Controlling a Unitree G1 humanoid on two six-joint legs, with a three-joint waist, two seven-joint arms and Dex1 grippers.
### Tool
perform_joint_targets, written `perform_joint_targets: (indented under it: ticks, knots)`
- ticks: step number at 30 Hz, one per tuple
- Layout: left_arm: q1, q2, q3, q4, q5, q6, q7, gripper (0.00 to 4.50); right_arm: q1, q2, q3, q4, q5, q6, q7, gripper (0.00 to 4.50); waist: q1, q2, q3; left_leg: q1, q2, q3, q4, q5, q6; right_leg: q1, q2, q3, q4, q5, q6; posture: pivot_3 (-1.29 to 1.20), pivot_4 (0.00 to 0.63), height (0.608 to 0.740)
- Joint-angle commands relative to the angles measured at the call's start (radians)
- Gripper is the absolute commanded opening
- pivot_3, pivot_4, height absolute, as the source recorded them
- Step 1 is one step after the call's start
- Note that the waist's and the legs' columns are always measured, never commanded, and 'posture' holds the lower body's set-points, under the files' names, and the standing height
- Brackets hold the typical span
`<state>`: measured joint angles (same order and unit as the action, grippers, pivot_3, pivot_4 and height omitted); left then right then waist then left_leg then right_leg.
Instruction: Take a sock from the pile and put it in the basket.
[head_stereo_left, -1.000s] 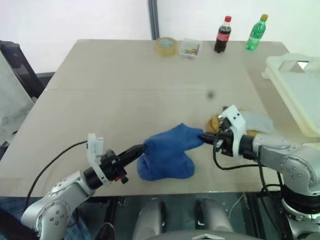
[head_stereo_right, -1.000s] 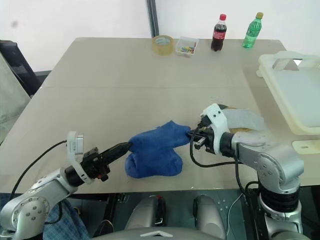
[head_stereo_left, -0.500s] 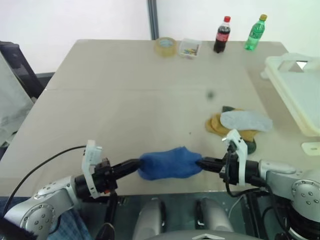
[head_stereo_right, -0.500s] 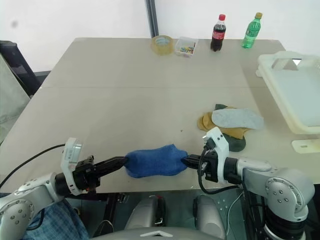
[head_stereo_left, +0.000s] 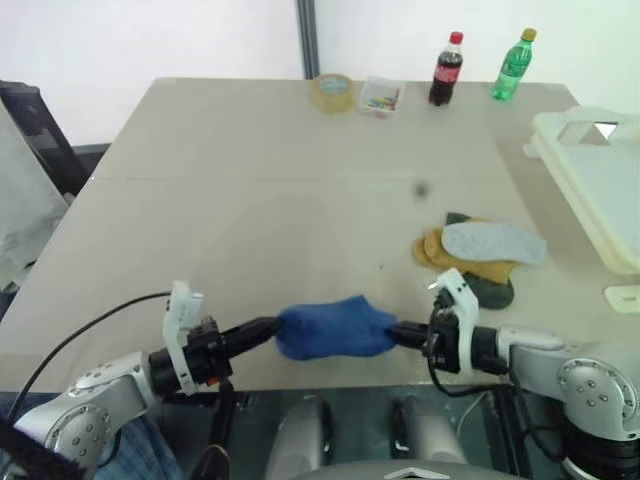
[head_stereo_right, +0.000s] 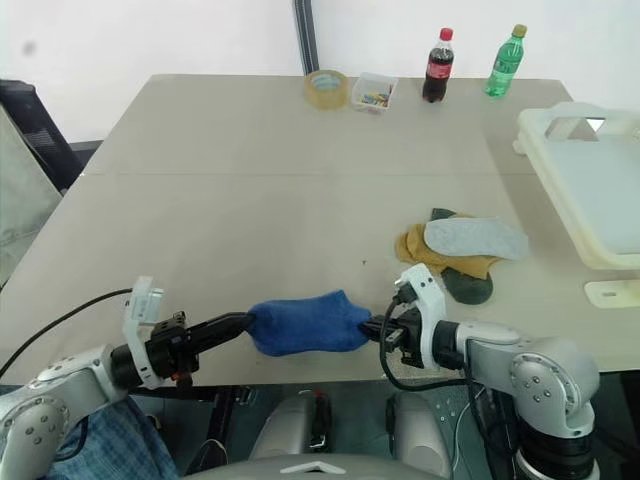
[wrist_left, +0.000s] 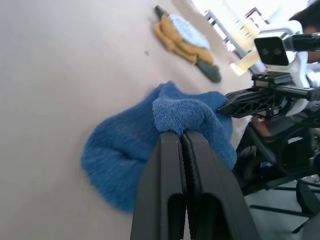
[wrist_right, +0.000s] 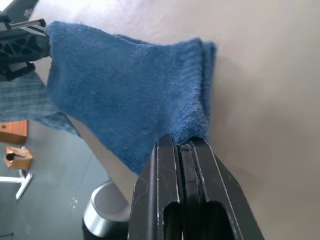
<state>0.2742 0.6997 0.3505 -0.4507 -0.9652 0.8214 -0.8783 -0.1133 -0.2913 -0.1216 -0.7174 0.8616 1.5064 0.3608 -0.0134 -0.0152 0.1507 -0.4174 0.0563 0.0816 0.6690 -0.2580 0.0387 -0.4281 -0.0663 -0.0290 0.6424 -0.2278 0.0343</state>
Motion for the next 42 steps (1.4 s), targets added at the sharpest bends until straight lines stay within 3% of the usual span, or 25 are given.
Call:
perform_joint_targets:
  ticks: [1, 14, 24, 29, 34, 42]
  knots:
    - [-0.023, 0.013, -0.023, 0.014, 0.024, -0.023, -0.02, 0.09, 0.005, -0.001, 0.006, 0.002, -0.006, -0.042, -0.014, 0.0, 0.0, 0.0, 0.0, 0.0, 0.0, 0.0, 0.0, 0.0, 0.0, 0.0, 0.0, 0.0, 0.0, 0.0, 0.0, 0.0, 0.15, 0.74]
    - [-0.032, -0.011, -0.13, 0.042, 0.146, -0.062, 0.009, 0.09, 0.013, -0.043, 0.086, 0.079, -0.079, -0.145, -0.038, 0.0, 0.0, 0.0, 0.0, 0.0, 0.0, 0.0, 0.0, 0.0, 0.0, 0.0, 0.0, 0.0, 0.0, 0.0, 0.0, 0.0, 0.15, 0.74]
    - [-0.195, -0.178, -0.224, 0.16, 0.325, -0.192, 0.179, 0.09, -0.061, -0.059, 0.056, 0.182, -0.161, -0.217, -0.078, 0.0, 0.003, -0.002, -0.001, 0.001, -0.001, 0.0, 0.001, 0.0, 0.0, 0.002, 0.001, 0.0, 0.0, 0.0, 0.0, 0.0, 0.15, 0.74]
    - [-0.208, -0.213, -0.186, 0.121, 0.271, -0.218, 0.151, 0.09, -0.096, -0.047, 0.013, 0.146, -0.102, -0.23, -0.053, 0.0, 0.002, -0.002, -0.001, 0.001, -0.001, 0.0, 0.001, 0.0, 0.0, 0.002, 0.001, 0.0, 0.0, 0.001, 0.0, 0.0, 0.15, 0.74]
    - [-0.212, -0.225, -0.083, 0.061, 0.113, -0.192, 0.132, 0.09, -0.119, -0.051, -0.027, 0.086, 0.011, -0.208, -0.015, 0.0, 0.001, -0.002, 0.0, 0.0, 0.0, -0.001, 0.0, 0.0, 0.0, 0.001, 0.002, 0.0, 0.0, 0.002, 0.002, 0.0, 0.15, 0.74]
    - [-0.192, -0.17, -0.076, 0.079, 0.109, -0.156, 0.133, 0.09, -0.12, -0.057, 0.013, 0.089, 0.027, -0.228, -0.036, 0.0, 0.001, -0.002, 0.0, 0.0, -0.001, -0.001, 0.001, 0.0, 0.0, 0.001, 0.002, 0.0, 0.0, 0.001, 0.001, 0.0, 0.15, 0.74]
